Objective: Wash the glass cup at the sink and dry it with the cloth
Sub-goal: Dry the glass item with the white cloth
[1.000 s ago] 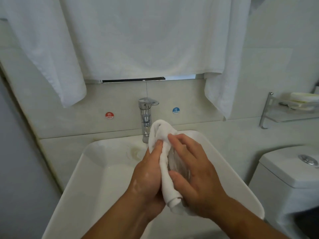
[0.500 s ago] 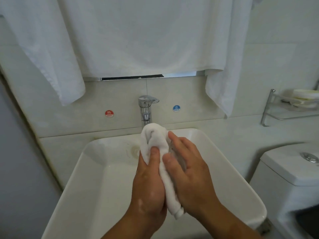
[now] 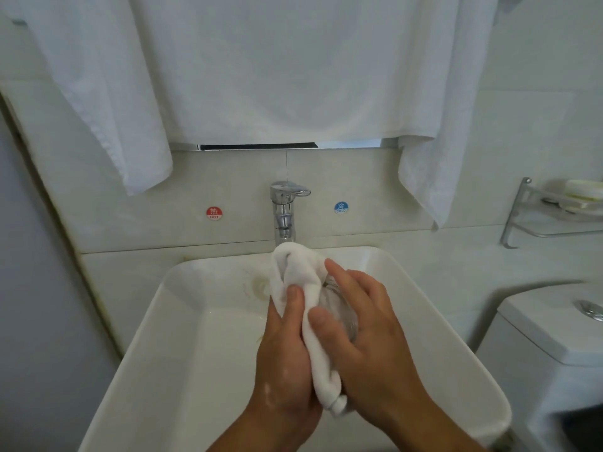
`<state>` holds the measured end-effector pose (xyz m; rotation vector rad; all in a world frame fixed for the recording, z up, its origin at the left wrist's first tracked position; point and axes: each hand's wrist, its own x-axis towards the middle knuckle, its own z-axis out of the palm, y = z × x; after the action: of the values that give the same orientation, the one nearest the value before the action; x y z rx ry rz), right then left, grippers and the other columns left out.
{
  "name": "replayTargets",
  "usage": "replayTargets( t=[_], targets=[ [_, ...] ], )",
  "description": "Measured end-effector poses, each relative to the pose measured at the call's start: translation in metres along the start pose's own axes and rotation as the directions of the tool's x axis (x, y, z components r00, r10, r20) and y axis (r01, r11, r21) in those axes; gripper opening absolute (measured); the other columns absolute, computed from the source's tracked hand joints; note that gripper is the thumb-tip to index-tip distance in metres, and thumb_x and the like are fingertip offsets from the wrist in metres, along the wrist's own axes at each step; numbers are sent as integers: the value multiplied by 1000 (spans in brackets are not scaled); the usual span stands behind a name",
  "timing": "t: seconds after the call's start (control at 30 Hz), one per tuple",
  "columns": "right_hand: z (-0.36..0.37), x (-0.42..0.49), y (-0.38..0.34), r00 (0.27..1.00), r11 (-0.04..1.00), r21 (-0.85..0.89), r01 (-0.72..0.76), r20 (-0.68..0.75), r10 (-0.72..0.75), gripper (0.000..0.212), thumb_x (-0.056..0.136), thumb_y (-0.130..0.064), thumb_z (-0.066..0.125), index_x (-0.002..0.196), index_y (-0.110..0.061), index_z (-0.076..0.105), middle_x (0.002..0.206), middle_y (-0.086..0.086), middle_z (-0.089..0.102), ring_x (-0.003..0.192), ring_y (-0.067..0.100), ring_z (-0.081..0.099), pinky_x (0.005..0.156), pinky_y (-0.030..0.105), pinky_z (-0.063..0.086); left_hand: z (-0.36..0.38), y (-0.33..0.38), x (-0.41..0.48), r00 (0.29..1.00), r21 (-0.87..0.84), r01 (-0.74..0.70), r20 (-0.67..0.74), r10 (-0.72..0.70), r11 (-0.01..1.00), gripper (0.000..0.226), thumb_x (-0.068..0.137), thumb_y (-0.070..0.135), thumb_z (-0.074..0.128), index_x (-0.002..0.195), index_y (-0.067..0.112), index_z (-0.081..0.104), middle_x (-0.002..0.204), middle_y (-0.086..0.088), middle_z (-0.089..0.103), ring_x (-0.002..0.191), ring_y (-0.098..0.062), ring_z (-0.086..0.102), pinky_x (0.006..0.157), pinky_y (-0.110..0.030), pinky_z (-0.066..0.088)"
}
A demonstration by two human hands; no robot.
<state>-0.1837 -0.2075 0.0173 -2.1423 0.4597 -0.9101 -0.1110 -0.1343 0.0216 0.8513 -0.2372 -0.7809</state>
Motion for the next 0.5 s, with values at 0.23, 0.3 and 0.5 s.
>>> replayTargets(
  t=[0.23,0.3,0.5],
  targets=[
    [-6,-8,13,985,985,114,129,102,-141,55,82,-58,57,137,-55,53,145,-29,50,136,0,47,111,26,41,-7,9,3,985,-71,140,109,-132,988,46,98,53,53,113,19,80,114,-10,79,104,-26,77,87,-41,62],
    [-11,-8,18,970,977,101,190,136,-203,57,84,-58,61,140,-49,53,148,-27,50,139,3,47,113,31,41,-13,16,10,968,-37,240,80,-236,970,58,95,55,60,133,12,68,132,-19,70,122,-39,67,105,-53,53],
    [-20,-3,22,949,980,22,200,244,-199,57,86,-54,60,141,-50,50,154,-30,41,146,-3,34,119,40,34,-12,15,8,972,-58,233,-23,-234,971,51,94,45,65,131,10,68,125,-23,73,115,-41,71,105,-57,52]
  ],
)
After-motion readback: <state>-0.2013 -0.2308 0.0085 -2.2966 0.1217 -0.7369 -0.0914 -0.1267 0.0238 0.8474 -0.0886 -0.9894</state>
